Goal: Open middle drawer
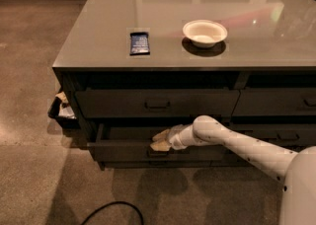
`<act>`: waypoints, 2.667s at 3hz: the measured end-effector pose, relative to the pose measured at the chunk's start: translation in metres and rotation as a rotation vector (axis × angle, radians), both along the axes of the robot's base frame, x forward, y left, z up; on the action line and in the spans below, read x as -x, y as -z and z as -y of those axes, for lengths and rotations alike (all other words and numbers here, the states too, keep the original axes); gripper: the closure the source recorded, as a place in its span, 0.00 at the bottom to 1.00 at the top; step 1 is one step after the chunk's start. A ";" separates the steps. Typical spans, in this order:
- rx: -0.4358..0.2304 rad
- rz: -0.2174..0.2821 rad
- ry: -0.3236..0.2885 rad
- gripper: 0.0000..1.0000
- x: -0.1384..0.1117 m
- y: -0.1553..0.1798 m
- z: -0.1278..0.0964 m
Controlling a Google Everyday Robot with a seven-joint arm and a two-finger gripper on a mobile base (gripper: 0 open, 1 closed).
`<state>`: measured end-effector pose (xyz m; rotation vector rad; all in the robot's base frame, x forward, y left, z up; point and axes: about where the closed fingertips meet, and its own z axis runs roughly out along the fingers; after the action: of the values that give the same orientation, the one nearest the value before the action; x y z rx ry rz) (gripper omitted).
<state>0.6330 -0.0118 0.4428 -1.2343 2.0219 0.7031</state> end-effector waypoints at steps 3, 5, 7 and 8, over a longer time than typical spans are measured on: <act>0.070 0.005 0.028 0.10 0.014 0.006 0.034; 0.145 -0.017 0.022 0.00 0.048 0.022 0.061; 0.184 -0.033 0.012 0.18 0.060 0.026 0.068; 0.184 -0.033 0.012 0.42 0.060 0.019 0.068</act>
Offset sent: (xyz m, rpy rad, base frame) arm -0.1211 -0.0746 -0.0778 -0.2213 0.0918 0.0464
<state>0.5728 -0.0802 0.4241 -1.3208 2.1582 0.5441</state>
